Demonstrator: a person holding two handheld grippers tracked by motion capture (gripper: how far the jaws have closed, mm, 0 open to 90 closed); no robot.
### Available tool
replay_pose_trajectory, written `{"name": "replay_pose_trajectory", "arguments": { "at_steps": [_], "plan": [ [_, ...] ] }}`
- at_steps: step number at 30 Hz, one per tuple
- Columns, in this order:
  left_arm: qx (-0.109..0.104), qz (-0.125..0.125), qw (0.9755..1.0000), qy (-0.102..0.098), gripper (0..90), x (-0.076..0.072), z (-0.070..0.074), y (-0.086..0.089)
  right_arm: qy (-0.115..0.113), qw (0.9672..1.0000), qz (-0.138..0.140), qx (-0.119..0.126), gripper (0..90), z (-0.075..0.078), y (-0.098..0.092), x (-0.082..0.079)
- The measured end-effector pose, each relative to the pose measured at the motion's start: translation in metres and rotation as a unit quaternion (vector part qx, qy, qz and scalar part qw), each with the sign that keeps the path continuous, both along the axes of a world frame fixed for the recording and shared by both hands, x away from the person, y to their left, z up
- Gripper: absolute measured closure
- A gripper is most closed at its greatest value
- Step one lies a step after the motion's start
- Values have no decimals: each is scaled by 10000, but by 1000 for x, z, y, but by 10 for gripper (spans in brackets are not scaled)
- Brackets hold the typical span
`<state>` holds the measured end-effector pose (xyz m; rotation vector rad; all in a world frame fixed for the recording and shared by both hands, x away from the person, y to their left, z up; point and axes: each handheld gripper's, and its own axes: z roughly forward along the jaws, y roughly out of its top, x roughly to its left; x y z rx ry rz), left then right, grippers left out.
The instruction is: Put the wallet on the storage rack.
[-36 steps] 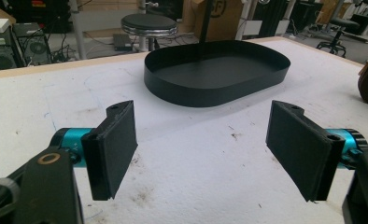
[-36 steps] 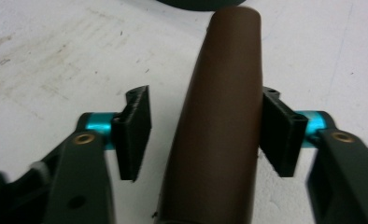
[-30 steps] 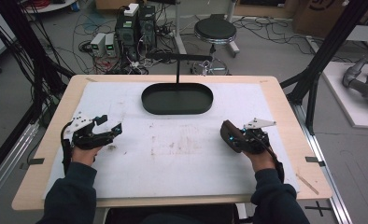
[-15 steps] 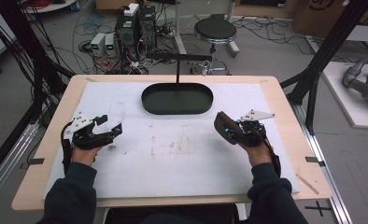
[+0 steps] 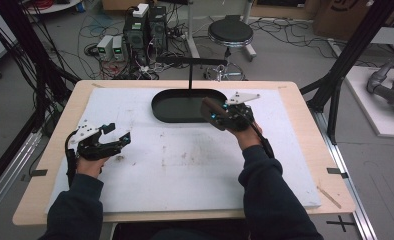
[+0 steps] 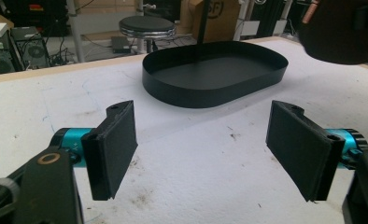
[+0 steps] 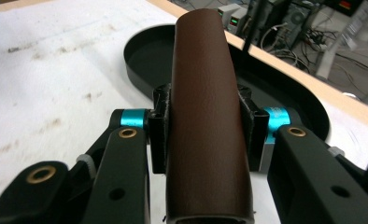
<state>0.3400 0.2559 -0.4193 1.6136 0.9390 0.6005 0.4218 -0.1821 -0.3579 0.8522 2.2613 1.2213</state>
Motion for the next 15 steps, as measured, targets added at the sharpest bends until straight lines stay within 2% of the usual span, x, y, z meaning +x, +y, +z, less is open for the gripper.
{"name": "replay_pose_trajectory", "arguments": {
  "at_steps": [7,10,12,15],
  "plan": [
    [-9,-14,10000,-10,245,0,0,0,19,9999,106,79,636,2,32,35],
    [10,-13,10000,-13,245,0,0,1,166,9998,37,90,636,-1,44,53],
    [-19,-17,10000,-16,245,0,0,1,143,9998,-3,102,636,-4,50,61],
    [-24,-6,10000,-17,245,0,0,2,298,9995,-68,-15,636,-11,61,76]
  ]
}}
